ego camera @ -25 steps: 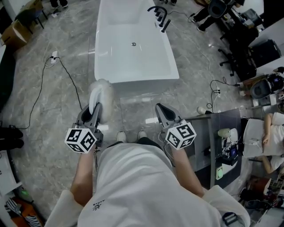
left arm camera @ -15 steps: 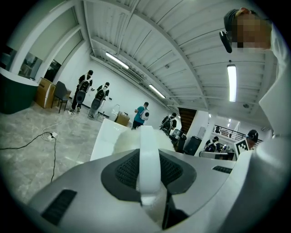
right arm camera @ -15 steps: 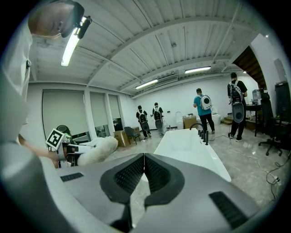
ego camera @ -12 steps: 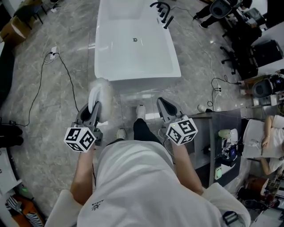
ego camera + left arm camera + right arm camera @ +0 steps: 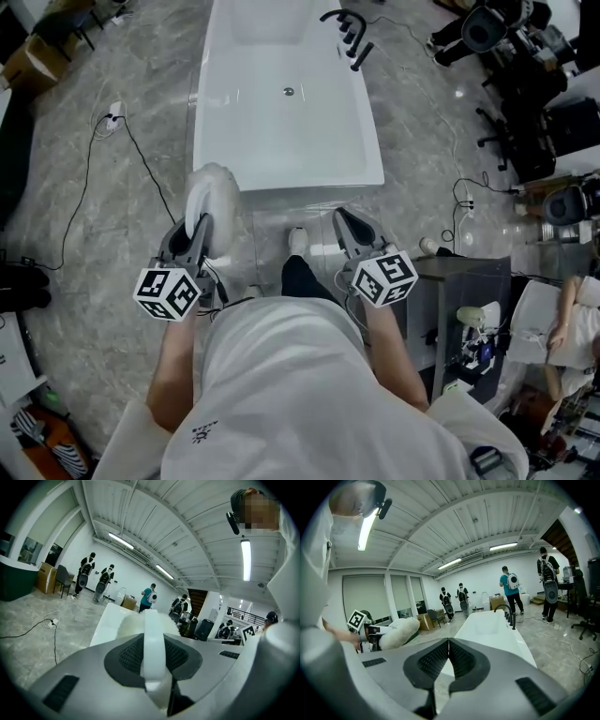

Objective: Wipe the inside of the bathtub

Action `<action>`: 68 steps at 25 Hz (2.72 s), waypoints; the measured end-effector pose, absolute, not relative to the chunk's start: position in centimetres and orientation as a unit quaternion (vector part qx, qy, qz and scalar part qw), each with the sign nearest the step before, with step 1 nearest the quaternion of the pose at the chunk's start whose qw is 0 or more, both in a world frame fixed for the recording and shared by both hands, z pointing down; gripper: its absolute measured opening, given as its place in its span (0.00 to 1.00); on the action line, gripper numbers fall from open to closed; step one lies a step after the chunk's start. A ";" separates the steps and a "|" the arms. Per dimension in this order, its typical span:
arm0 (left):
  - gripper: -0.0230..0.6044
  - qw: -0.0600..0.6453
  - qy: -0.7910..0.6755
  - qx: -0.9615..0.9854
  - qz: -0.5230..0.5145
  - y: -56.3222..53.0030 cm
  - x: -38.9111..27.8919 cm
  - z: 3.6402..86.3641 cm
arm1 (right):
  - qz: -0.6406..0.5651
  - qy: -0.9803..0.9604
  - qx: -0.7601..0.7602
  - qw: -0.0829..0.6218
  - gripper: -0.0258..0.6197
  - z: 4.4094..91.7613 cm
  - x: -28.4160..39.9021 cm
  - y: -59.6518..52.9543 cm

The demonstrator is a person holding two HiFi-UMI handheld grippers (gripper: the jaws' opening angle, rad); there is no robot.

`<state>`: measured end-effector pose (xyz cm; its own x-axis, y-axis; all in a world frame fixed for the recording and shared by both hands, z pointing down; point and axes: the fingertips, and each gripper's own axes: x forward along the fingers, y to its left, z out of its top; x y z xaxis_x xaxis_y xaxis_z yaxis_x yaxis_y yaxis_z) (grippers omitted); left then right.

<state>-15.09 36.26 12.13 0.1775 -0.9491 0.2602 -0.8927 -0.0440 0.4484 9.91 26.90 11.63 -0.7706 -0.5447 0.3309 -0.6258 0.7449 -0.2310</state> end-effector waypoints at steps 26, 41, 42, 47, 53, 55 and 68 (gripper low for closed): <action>0.19 0.292 -0.720 0.630 0.008 20.8 -14.5 15.7 | 0.167 -0.958 0.130 0.192 0.07 16.7 8.5 7.9; 0.19 0.358 -0.717 0.595 0.068 19.4 -22.0 23.8 | 0.204 -0.944 0.090 0.243 0.07 20.9 0.9 8.2; 0.19 0.366 -0.711 0.596 0.075 19.2 -22.5 24.9 | 0.206 -0.942 0.091 0.248 0.07 21.5 0.2 8.3; 0.19 0.403 -0.680 0.602 0.114 19.0 -23.7 30.8 | 0.217 -0.933 0.100 0.271 0.07 25.5 -3.0 9.5; 0.19 0.457 -0.645 0.593 0.154 18.2 -24.4 37.5 | 0.213 -0.919 0.105 0.315 0.07 31.6 -5.9 11.0; 0.19 0.465 -0.631 0.597 0.170 17.6 -24.2 38.9 | 0.212 -0.916 0.099 0.326 0.07 33.0 -6.6 11.8; 0.19 0.483 -0.578 0.603 0.264 15.0 -23.8 46.3 | 0.195 -0.911 0.046 0.360 0.07 38.2 -9.9 14.3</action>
